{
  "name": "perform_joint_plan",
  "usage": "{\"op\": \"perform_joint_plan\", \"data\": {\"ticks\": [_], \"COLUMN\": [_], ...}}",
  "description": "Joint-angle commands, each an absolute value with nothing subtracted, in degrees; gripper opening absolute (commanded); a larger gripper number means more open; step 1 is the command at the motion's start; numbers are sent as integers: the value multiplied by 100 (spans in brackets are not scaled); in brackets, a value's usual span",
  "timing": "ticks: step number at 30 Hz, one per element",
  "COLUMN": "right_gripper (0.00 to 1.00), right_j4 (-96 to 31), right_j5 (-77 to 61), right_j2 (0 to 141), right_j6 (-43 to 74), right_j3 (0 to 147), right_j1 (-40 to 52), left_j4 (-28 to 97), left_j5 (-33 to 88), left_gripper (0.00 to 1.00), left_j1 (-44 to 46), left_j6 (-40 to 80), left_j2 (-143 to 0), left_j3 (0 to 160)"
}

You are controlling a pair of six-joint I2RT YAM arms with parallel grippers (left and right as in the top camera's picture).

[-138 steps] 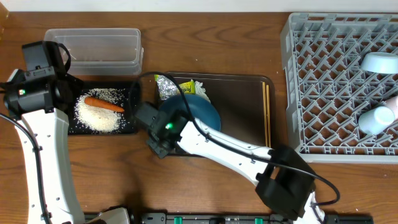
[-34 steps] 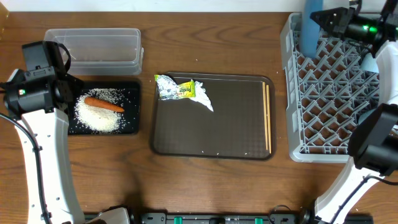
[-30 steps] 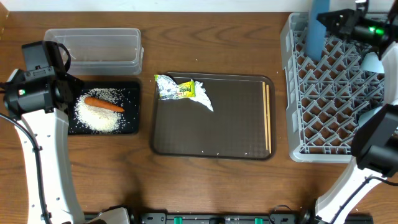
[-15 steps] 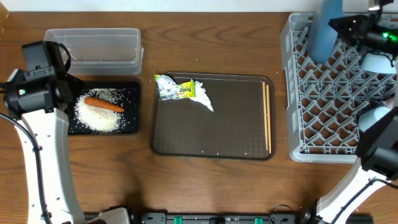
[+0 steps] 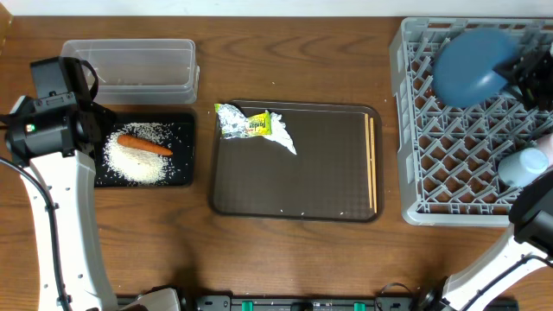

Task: Sort waste into correct bins and load items into the dishwasher rack
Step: 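Move the right gripper back over the chopsticks on the brown tray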

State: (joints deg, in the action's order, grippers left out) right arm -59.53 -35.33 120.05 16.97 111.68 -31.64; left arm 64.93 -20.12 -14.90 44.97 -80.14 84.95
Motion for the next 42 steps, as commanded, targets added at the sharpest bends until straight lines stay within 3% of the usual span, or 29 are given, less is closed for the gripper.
{"op": "perform_joint_plan", "data": {"ticks": [1, 3, 5, 6, 12, 17, 28, 42], "right_gripper": [58, 63, 76, 99, 99, 99, 99, 98], "right_j4": [-6051, -6090, -6114, -6121, -6250, -6482, -8084, -6858], "right_j5": [-2517, -2484, -2482, -2484, -2523, -3430, -2268, -2073], "right_j2": [11465, 11207, 10840, 10665, 9456, 8709, 8521, 8552], "right_j6": [2001, 2119, 2224, 2231, 2359, 2342, 2303, 2204], "right_j3": [11177, 11177, 11177, 11177, 11177, 11174, 10881, 8842], "right_j1": [-3166, -3166, -3164, -3164, -3070, -2679, -554, 1844], "left_j4": [6514, 6512, 6514, 6514, 6514, 6514, 6514, 6514], "left_j5": [-2163, -2163, -2163, -2163, -2163, -2163, -2163, -2163], "left_gripper": [100, 100, 100, 100, 100, 100, 99, 100], "left_j1": [-1494, -1494, -1494, -1494, -1494, -1494, -1494, -1494], "left_j6": [4480, 4480, 4480, 4480, 4480, 4480, 4480, 4480], "left_j2": [-8020, -8020, -8020, -8020, -8020, -8020, -8020, -8020], "left_j3": [8541, 8541, 8541, 8541, 8541, 8541, 8541, 8541]}}
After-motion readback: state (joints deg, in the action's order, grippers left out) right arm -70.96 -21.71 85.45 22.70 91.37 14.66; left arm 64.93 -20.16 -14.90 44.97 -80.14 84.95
